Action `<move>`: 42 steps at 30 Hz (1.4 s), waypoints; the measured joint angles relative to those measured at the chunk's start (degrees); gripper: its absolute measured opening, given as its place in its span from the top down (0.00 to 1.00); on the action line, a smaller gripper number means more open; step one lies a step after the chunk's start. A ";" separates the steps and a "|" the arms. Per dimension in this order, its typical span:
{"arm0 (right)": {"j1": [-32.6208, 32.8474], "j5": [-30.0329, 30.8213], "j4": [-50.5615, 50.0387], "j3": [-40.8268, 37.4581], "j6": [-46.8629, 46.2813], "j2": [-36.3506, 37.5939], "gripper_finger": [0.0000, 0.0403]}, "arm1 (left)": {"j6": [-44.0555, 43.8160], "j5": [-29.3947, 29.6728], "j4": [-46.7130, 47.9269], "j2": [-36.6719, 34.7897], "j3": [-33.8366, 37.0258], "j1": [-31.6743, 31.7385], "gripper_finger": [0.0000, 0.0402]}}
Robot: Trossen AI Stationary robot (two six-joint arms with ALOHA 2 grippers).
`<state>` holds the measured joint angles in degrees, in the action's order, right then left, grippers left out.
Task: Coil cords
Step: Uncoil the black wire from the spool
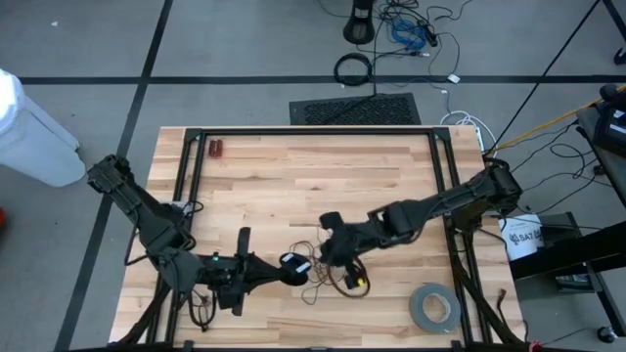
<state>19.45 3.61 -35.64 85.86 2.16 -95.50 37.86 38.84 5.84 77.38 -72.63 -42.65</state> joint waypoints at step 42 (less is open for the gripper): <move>6.65 22.69 49.41 -21.55 2.89 3.55 0.57 | -5.87 3.42 7.36 -1.95 0.01 4.09 1.00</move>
<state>26.10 26.30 13.77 64.31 5.04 -91.95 31.99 42.26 13.20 75.44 -72.62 -38.56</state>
